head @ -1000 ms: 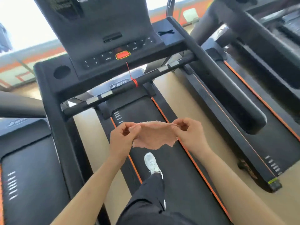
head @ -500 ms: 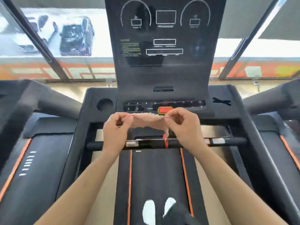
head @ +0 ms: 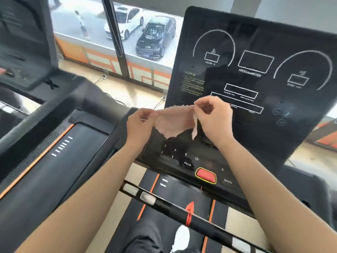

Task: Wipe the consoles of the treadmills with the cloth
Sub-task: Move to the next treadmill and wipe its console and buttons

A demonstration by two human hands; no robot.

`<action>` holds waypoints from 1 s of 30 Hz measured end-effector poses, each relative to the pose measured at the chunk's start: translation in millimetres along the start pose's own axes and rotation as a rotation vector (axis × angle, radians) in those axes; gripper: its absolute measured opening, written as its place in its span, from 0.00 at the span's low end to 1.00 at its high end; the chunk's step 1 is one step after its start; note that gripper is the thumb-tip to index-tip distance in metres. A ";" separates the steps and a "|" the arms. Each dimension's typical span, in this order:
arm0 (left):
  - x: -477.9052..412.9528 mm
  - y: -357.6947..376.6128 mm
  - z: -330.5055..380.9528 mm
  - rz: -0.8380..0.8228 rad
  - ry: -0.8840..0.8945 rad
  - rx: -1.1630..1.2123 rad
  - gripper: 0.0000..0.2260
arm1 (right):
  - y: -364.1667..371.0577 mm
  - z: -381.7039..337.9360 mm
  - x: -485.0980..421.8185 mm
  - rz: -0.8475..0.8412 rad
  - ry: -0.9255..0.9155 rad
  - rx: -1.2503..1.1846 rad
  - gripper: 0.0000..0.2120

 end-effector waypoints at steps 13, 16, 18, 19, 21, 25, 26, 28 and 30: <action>-108.6 75.6 -62.5 -0.169 -0.143 -0.010 0.10 | 147.1 41.7 -38.3 -0.366 -0.740 0.743 0.31; -111.7 80.5 -79.5 -0.232 -0.205 0.037 0.07 | 162.9 64.0 -28.6 -0.433 -0.856 0.948 0.26; -113.6 81.1 -84.1 -0.229 -0.216 0.059 0.05 | 167.0 70.6 -26.3 -0.463 -0.944 1.071 0.27; -114.6 81.3 -86.9 -0.225 -0.213 0.063 0.05 | 167.0 71.9 -27.3 -0.462 -0.980 1.112 0.28; -115.8 80.6 -93.5 -0.233 -0.198 0.046 0.06 | 165.2 73.0 -29.4 -0.444 -1.026 1.148 0.31; -104.9 83.0 -100.2 -0.305 -0.193 0.030 0.07 | 160.2 72.0 -37.7 -0.464 -1.012 1.156 0.33; -99.8 83.8 -99.5 -0.319 -0.183 0.026 0.06 | 158.5 69.8 -41.2 -0.470 -1.005 1.159 0.33; -89.6 84.6 -98.0 -0.322 -0.163 0.020 0.07 | 153.3 65.9 -51.6 -0.460 -1.024 1.169 0.33; -79.9 83.6 -97.5 -0.305 -0.168 0.030 0.11 | 145.7 61.3 -64.6 -0.436 -1.054 1.171 0.33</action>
Point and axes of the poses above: each hand's wrist, its own x-axis away from the middle knuckle, its own y-axis out of the palm, z = x × y, the point moved 6 cm from there along -x, towards the middle knuckle, and after that the axes turned 10 degrees about z, right-handed, at the moved point
